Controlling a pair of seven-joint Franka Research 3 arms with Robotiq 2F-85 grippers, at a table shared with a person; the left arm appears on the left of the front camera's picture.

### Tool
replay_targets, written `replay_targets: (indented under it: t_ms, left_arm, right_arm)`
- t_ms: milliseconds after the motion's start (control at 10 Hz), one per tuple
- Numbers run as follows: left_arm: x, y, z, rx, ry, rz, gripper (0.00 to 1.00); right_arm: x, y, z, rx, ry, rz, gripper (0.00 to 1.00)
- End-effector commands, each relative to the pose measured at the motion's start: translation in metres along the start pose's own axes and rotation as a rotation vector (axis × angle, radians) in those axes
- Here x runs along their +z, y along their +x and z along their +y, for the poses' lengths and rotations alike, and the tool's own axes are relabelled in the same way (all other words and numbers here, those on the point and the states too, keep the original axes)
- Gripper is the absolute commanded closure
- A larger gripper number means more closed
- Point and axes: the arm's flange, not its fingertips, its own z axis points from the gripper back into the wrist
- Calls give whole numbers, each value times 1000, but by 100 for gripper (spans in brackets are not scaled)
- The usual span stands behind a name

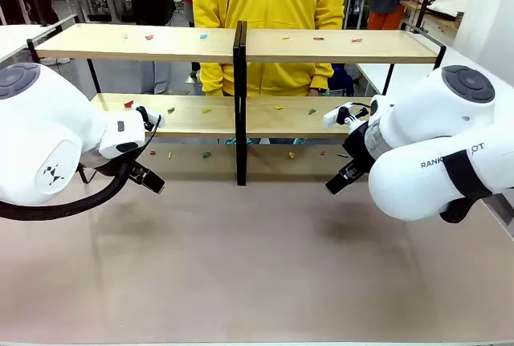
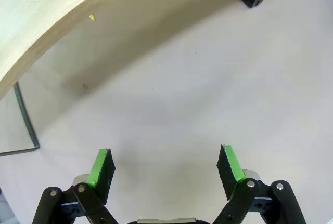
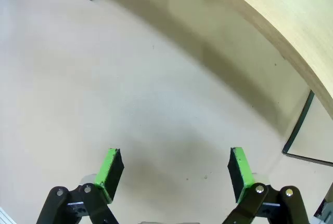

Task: Clean the shelves.
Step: Pick up the Duster when the human hands it over.

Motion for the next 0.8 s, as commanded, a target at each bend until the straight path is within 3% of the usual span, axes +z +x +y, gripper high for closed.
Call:
replay_targets:
  t_ms: [0,700]
  left_arm:
    - [0,0,0,0,0,0,0]
    - [0,0,0,0,0,0,0]
  right_arm:
    - [0,0,0,0,0,0,0]
    - [0,0,0,0,0,0,0]
